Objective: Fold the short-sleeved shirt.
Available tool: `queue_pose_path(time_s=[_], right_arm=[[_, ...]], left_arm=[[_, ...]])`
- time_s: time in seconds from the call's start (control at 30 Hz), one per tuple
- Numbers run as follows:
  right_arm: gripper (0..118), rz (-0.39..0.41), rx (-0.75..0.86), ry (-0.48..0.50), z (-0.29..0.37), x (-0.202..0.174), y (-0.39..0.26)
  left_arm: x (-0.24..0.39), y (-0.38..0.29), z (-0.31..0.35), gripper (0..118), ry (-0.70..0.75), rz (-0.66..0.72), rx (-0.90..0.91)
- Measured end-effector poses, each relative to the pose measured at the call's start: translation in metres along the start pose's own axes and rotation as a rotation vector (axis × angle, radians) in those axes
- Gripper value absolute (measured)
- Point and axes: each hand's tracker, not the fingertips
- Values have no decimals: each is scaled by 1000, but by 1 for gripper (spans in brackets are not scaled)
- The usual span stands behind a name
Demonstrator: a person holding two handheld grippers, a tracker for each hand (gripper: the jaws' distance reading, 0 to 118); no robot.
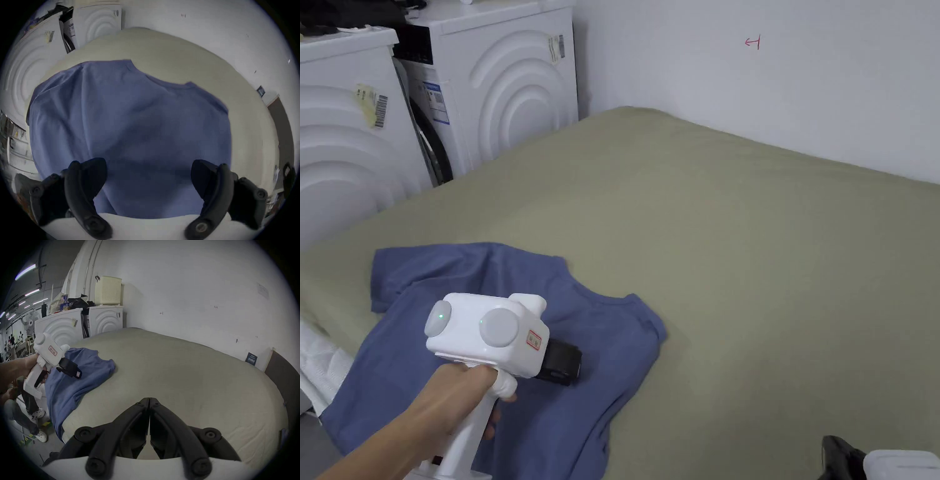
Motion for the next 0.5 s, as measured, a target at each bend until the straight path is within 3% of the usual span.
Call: queue_pose_path(time_s=[0.2, 0.23, 0.27, 0.33, 0.5], right_arm=[[6, -3, -32, -2, 5, 3, -5], [5, -9, -35, -4, 8, 6, -5], [5, -15, -35, -6, 11, 9, -5], [5, -16, -32, -21, 22, 17, -5], [6, -37, -19, -79, 57, 49, -3]], left_arm=[[15, -4, -11, 107, 55, -34, -11], [14, -3, -10, 94, 45, -18, -16], [13, -3, -6, 72, 18, -3, -1], [16, 0, 9, 5, -19, 6, 46], [43, -3, 44, 5, 69, -69, 120]])
